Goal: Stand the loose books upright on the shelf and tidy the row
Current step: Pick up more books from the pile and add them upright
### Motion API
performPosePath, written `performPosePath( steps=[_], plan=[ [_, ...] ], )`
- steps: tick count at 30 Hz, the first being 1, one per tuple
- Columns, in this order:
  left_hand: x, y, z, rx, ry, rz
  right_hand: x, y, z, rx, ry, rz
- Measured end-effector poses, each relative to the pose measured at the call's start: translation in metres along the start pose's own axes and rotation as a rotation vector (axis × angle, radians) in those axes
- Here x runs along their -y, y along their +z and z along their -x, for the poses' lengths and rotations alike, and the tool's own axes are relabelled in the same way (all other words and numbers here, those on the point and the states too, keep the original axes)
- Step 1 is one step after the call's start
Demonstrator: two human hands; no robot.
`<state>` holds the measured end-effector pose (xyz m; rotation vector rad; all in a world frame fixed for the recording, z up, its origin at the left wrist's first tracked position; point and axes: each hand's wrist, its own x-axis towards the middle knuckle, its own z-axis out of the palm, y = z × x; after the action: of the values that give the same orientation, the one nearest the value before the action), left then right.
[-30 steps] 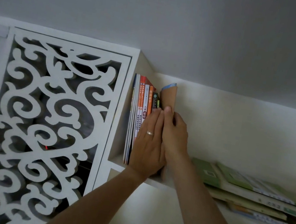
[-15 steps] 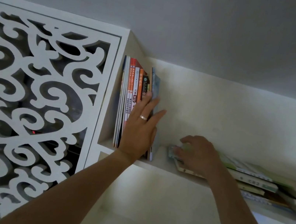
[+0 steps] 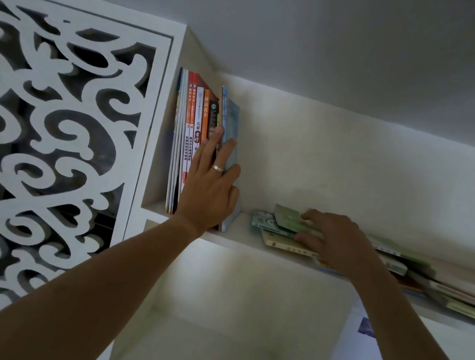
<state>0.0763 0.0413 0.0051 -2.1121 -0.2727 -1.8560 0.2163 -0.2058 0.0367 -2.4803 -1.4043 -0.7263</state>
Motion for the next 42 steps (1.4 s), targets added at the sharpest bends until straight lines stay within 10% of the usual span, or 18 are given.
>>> performPosePath(
  steps=[10, 21, 26, 30, 37, 42],
  plan=[
    [0.002, 0.002, 0.004, 0.030, 0.001, -0.047, -0.011, -0.014, 0.008, 0.135, 0.279, 0.064],
    [-0.003, -0.004, 0.004, 0.037, -0.046, 0.037, 0.065, -0.010, -0.035, -0.819, 0.181, -0.165],
    [0.000, -0.005, 0.006, 0.043, -0.041, 0.078, 0.146, -0.021, -0.073, -0.981, 0.253, -0.780],
    [-0.003, -0.006, 0.004, -0.026, -0.079, 0.265, 0.186, -0.026, -0.091, -0.686, 0.342, -1.192],
    [0.001, -0.006, 0.005, -0.024, -0.114, 0.305, 0.155, -0.004, -0.077, -0.067, -0.078, -1.184],
    [-0.008, 0.002, 0.003, -0.058, -0.010, 0.087, 0.106, -0.003, -0.063, 0.124, -0.001, -0.853]
  ],
)
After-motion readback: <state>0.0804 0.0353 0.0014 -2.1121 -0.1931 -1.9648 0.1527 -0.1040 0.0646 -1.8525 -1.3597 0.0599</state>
